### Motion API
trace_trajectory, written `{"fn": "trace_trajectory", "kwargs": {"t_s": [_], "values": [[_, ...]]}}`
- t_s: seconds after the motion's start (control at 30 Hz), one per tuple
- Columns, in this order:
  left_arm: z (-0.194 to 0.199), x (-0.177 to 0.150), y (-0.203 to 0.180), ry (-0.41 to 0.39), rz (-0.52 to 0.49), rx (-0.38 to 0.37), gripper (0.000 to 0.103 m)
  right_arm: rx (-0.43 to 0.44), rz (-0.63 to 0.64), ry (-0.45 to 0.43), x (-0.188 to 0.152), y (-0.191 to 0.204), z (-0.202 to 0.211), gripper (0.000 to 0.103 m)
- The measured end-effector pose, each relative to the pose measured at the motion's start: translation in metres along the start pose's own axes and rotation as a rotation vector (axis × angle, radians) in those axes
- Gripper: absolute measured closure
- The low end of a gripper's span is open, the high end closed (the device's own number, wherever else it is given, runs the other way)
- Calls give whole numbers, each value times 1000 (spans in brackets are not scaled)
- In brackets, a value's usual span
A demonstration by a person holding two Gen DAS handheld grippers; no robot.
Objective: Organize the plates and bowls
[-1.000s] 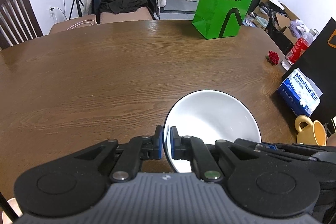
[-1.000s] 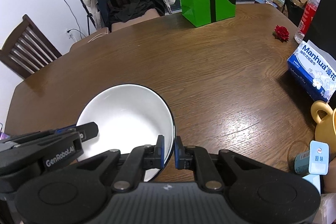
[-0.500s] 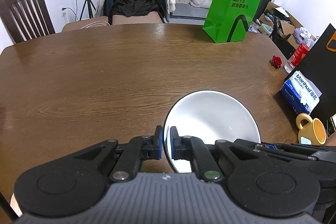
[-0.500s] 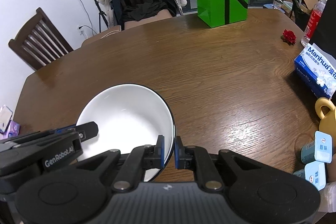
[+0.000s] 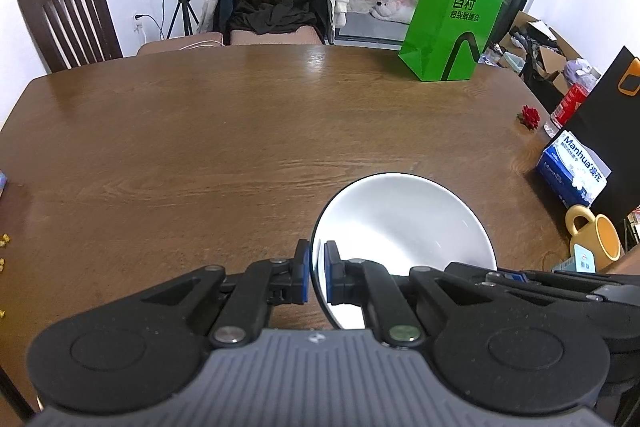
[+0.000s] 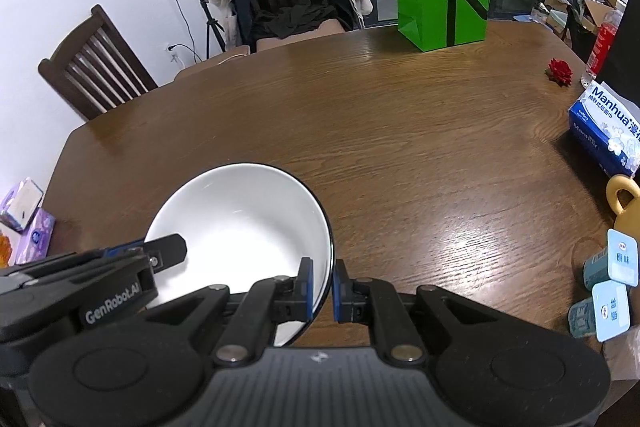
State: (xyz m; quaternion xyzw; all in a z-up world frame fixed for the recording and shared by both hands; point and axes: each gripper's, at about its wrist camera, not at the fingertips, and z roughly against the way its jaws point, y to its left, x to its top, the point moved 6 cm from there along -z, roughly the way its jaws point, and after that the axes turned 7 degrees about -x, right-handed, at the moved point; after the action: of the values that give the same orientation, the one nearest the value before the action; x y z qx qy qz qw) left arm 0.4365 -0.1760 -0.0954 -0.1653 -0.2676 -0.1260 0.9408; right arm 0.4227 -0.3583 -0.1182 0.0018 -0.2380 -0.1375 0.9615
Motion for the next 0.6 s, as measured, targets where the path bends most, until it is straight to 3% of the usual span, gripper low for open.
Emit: {"fn": "trace_trajectory", "kwargs": {"t_s": [0.6], "values": [[24,-40,10,8,-2,-12,96,-2,3,1,-41,11,15,94]]}}
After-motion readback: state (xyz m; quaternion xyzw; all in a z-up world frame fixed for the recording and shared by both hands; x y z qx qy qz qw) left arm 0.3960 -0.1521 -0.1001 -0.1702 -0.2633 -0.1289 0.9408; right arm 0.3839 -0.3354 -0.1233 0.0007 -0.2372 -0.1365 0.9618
